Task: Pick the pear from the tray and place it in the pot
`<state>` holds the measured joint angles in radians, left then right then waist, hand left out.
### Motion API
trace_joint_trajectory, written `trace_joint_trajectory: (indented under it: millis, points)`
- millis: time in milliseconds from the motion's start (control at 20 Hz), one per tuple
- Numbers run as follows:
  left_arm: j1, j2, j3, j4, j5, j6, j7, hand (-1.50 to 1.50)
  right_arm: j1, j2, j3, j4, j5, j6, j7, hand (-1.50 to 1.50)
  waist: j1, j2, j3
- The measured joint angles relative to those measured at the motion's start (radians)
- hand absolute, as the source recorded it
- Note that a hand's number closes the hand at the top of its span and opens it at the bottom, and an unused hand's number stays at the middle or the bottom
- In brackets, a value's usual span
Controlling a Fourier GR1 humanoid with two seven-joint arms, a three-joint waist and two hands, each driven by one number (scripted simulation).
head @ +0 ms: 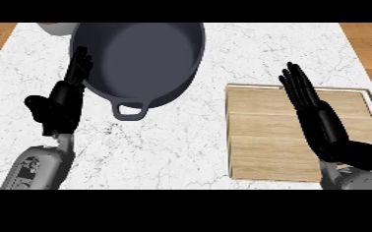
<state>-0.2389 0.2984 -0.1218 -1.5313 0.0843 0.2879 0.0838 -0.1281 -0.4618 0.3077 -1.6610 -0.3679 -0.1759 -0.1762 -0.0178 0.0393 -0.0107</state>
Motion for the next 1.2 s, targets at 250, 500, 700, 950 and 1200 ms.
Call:
trace_joint_trajectory:
  millis: [250, 500, 700, 950, 1200]
  points:
    - [0.049, 0.045, 0.018, -0.021, -0.021, -0.002, -0.004, 0.0, 0.143, -0.07, -0.149, 0.077, 0.007, -0.166, 0.099, 1.5, -0.026, -0.037, 0.013]
    - [0.137, 0.118, 0.072, -0.008, -0.042, 0.009, 0.018, 0.0, 0.285, -0.264, -0.275, 0.214, 0.216, -0.398, 0.129, -1.5, -0.057, -0.039, 0.002]
    - [0.22, 0.147, 0.081, 0.005, -0.03, -0.022, 0.036, 0.0, 0.4, -0.287, -0.3, 0.188, 0.382, -0.628, 0.13, -1.5, -0.045, -0.048, 0.003]
    - [0.284, 0.156, 0.081, 0.002, -0.022, -0.058, 0.019, 0.0, 0.583, -0.31, -0.266, 0.002, 0.554, -0.769, 0.296, -1.5, -0.017, -0.044, 0.003]
    - [0.275, 0.167, 0.085, 0.003, -0.016, -0.083, 0.031, 0.0, 0.671, -0.415, -0.248, -0.173, 0.68, -0.695, 0.592, -1.5, 0.006, -0.037, 0.002]
